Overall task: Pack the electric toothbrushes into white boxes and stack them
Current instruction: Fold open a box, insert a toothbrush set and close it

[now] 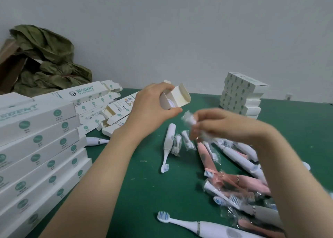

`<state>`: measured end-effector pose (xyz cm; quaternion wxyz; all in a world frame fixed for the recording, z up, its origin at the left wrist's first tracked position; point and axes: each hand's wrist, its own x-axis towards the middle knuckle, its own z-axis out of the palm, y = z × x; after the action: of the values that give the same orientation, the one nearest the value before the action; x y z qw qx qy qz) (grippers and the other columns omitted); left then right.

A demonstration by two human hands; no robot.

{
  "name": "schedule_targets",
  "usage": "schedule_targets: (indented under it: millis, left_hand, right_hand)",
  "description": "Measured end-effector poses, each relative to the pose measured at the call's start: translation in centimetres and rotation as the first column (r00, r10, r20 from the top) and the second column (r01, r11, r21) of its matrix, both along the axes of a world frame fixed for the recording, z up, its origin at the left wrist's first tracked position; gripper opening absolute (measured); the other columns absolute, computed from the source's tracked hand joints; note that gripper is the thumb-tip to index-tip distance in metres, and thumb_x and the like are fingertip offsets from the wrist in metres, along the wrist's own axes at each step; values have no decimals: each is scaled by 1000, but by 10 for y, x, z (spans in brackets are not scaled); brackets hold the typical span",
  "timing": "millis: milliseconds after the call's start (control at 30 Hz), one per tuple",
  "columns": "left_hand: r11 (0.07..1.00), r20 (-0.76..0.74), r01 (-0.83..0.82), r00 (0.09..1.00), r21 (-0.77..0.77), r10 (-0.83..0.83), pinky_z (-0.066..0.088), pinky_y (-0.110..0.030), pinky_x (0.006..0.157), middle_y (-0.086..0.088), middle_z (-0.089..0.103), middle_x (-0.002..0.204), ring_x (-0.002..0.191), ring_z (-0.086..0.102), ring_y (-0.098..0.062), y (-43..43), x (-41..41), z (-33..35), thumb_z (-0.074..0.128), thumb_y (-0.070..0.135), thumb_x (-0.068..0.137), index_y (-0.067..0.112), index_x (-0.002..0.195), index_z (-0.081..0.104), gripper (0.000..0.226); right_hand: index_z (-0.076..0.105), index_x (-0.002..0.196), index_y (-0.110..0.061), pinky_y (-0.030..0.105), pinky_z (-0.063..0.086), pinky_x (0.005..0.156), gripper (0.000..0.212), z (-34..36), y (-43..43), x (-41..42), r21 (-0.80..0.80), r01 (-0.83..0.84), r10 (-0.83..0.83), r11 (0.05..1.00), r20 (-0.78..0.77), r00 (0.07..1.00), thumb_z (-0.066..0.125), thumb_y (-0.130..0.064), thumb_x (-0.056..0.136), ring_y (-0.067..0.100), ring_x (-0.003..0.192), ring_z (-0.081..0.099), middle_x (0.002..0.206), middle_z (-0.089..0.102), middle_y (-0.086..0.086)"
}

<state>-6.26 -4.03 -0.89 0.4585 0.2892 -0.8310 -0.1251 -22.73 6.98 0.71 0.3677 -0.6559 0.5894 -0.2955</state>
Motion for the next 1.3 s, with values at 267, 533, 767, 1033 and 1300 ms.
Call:
schedule_targets:
  millis: [267, 533, 767, 1033, 1300]
  left_hand:
    - [995, 72, 88, 993, 45, -91, 34, -7, 67, 21, 52, 85, 80, 45, 7, 7, -3, 0, 85, 31, 62, 22, 106, 61, 50]
    - [975, 187, 163, 964, 150, -190, 35, -6, 64, 19, 59, 93, 81, 52, -3, 6, -7, -5, 86, 34, 58, 34, 108, 54, 59]
    - [979, 118, 134, 981, 150, -152, 39, -16, 72, 8, 60, 98, 91, 54, -14, 6, -3, -2, 85, 33, 59, 29, 117, 52, 67]
    - [967, 32, 171, 983, 189, -180, 39, -4, 69, 12, 62, 98, 89, 55, 0, 4, 0, 2, 78, 34, 60, 32, 113, 53, 59]
    - [965, 41, 176, 981, 193, -187, 42, -8, 68, 12, 60, 93, 85, 54, 1, 6, 0, 2, 77, 37, 58, 31, 113, 54, 60]
  right_hand:
    - [73, 84, -20, 9, 45, 54, 8, 10, -8, 30, -561, 408, -567, 720, -137, 812, 66, -23, 86, -6, 59, 60, 64, 65, -11]
    - [64, 115, -22, 5, 39, 62, 34, 4, -14, 42, -510, 327, -510, 796, -272, 816, 48, -11, 87, 9, 87, 56, 93, 60, -11]
    - [45, 98, -18, 18, 47, 70, 17, -1, -19, 33, -605, 583, -621, 543, 178, 763, 55, -7, 89, 17, 90, 64, 102, 58, 1]
    - [71, 99, -17, 17, 43, 74, 18, -13, -22, 52, -709, 342, -509, 617, -28, 860, 62, -10, 85, 6, 81, 56, 90, 70, -4]
    - [70, 105, -10, 14, 29, 68, 41, -16, -24, 50, -716, 263, -556, 647, -207, 805, 45, 11, 82, 16, 92, 39, 97, 46, 2]
